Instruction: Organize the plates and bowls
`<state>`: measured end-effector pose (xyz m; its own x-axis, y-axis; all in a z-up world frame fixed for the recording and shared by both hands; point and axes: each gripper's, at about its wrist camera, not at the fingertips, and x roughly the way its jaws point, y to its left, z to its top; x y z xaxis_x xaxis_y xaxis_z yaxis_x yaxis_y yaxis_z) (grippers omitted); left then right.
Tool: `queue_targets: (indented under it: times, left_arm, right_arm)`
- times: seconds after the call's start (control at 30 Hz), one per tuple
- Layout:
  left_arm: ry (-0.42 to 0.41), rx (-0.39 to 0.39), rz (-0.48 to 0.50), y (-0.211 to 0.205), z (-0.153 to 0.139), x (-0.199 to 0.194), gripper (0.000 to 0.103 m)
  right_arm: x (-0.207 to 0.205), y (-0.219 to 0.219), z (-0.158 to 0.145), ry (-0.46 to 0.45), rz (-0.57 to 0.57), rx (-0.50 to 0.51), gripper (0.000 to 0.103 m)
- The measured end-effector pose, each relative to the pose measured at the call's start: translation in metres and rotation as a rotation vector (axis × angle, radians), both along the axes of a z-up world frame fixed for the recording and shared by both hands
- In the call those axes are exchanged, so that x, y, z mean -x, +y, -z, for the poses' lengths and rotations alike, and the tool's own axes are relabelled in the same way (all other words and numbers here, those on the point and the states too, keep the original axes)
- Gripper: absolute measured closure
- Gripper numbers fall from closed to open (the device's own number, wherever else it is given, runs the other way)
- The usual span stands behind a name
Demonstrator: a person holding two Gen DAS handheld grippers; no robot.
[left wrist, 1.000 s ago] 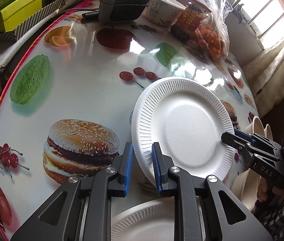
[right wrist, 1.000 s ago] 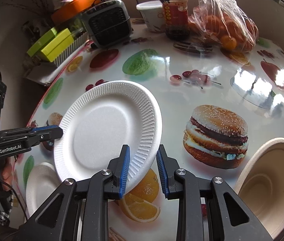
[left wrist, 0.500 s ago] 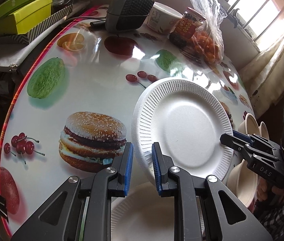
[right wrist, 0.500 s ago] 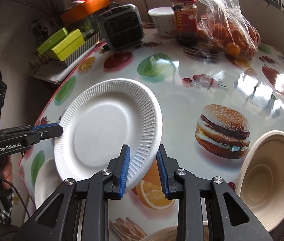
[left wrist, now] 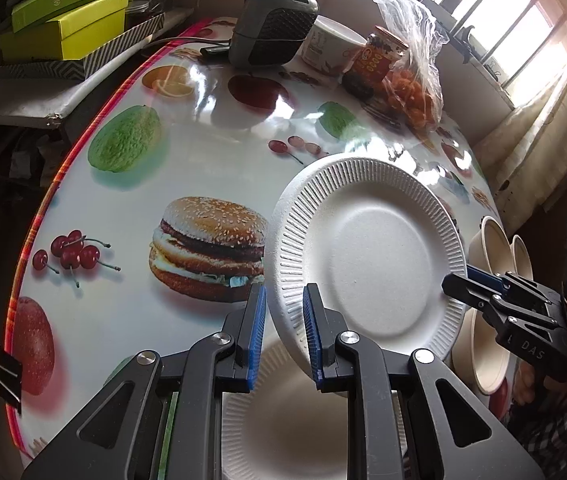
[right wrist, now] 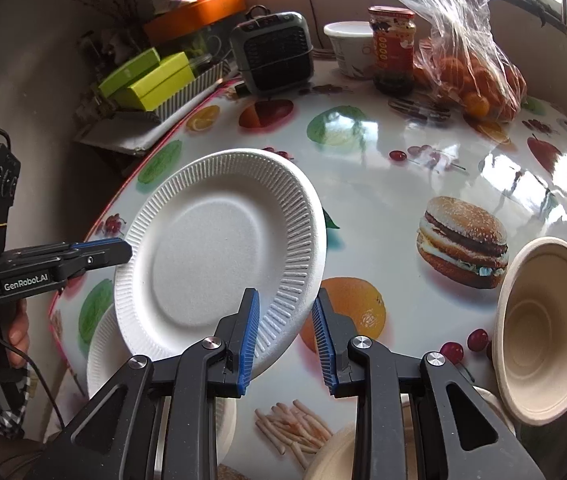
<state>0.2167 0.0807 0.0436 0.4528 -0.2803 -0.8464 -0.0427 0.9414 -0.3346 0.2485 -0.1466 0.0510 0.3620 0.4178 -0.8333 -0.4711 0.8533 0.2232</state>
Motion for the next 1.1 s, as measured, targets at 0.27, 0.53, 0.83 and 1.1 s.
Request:
queue_targets:
  times: [0.27,0.53,0.83,1.1]
  left_arm:
    - [-0.002,-0.002,-0.016,0.009,0.001,0.021,0.083]
    - [-0.003,-0.001,-0.023,0.016,0.006,0.041,0.083]
    - [0.007,-0.004,-0.018,0.018,0.012,0.061,0.083]
    - [0.011,-0.01,-0.015,0.02,0.014,0.075,0.083]
  right_arm:
    - [0.021,0.009,0.003,0.006,-0.022,-0.001,0.077]
    - [0.039,0.016,0.003,0.006,-0.033,0.003,0.077]
    - [0.062,0.021,0.007,0.01,-0.045,0.01,0.077]
    - [0.079,0.022,0.016,0.029,-0.057,0.014,0.077]
